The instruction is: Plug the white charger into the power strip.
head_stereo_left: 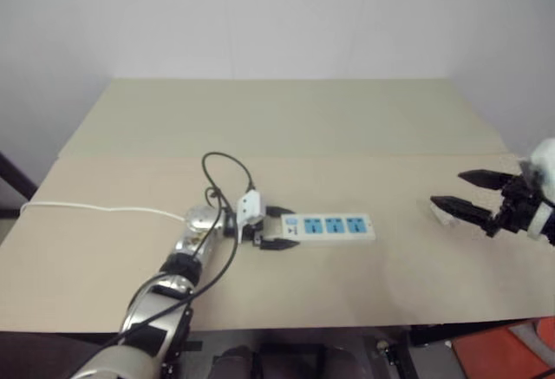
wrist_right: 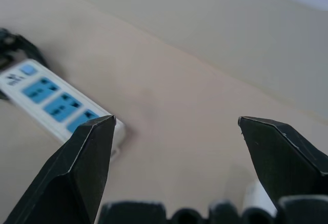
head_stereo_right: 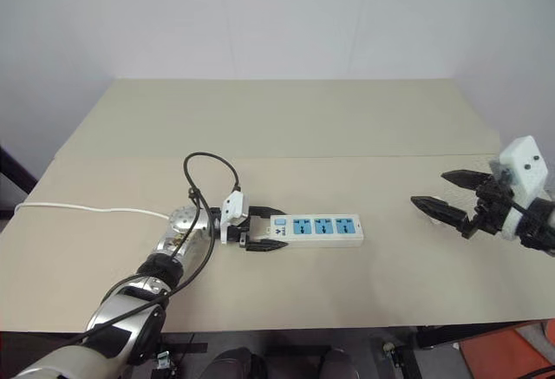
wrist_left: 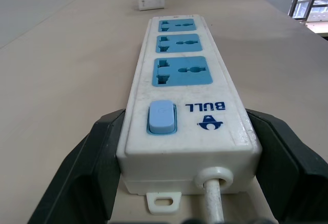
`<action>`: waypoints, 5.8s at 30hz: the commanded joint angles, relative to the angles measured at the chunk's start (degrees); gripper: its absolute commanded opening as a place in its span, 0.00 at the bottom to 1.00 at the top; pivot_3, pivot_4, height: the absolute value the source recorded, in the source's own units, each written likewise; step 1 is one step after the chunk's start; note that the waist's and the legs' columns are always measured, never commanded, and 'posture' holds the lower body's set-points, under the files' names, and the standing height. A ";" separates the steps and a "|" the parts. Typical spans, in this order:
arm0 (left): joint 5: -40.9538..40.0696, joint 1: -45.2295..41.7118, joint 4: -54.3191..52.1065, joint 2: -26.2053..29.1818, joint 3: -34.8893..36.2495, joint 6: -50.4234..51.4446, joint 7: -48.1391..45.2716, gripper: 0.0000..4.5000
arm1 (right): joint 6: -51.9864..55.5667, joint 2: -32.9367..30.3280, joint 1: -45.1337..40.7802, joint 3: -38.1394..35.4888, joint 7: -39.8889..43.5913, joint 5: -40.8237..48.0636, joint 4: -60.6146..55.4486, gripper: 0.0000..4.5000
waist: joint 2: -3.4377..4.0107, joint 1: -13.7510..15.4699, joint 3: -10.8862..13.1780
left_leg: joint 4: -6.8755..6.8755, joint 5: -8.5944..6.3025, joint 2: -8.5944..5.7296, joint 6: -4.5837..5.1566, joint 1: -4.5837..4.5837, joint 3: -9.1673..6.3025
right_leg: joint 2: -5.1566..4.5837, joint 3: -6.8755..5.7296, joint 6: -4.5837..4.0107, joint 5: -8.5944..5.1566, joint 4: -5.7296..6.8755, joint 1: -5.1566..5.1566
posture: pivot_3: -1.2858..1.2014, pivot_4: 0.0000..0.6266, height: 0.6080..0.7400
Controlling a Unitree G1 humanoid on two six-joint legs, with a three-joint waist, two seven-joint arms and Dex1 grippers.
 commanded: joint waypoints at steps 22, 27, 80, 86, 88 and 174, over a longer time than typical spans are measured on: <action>2.31 4.89 -4.83 -0.17 -2.53 0.45 2.13 0.72 | 4.40 8.54 -74.71 61.51 26.24 -43.76 75.63 1.00 | 0.36 -0.46 -0.10 | 0.11 0.16 -0.21 -0.23 -0.90 0.03 | -0.09 -0.05 0.12 0.09 0.30 -0.85 | 0.52 0.24 1.00; 2.22 6.19 -7.11 0.06 -2.71 1.42 2.90 0.72 | -0.39 11.95 -75.09 59.17 25.23 -47.73 82.66 1.00 | 0.50 -0.69 -0.07 | 0.09 0.19 -0.25 -0.28 -0.88 0.04 | -0.09 -0.06 0.16 0.10 0.30 -0.82 | 0.52 0.24 1.00; 1.21 10.82 -16.08 3.93 -3.14 7.03 5.64 0.72 | -4.67 20.53 -65.18 43.66 16.16 -55.33 86.69 0.25 | 0.57 -2.71 -0.24 | -0.07 0.40 -0.03 -0.63 -0.37 0.17 | 0.21 -0.01 0.14 0.10 0.33 -0.48 | 0.52 0.24 1.00; 1.36 10.54 -15.61 4.05 -3.08 6.94 5.76 0.72 | -4.80 20.00 -64.73 43.61 16.37 -55.88 86.72 0.25 | 0.58 -2.72 -0.26 | -0.07 0.40 -0.03 -0.63 -0.37 0.17 | 0.21 -0.01 0.13 0.10 0.33 -0.48 | 0.52 0.24 1.00; 1.41 10.52 -15.60 4.14 -3.08 6.87 5.75 0.72 | -4.98 19.98 -64.16 43.49 16.12 -55.94 86.70 0.25 | 0.57 -2.72 -0.28 | -0.07 0.40 -0.03 -0.63 -0.37 0.16 | 0.21 -0.01 0.13 0.10 0.34 -0.48 | 0.52 0.24 1.00; 0.20 10.90 -18.94 8.97 -3.86 10.95 5.12 0.72 | -13.74 20.58 -66.70 28.31 14.39 -44.08 77.79 0.25 | 0.45 -3.52 -0.75 | -0.24 0.45 0.07 -0.71 -0.40 0.29 | 0.35 0.10 0.05 0.10 0.35 -0.69 | 0.52 0.24 1.00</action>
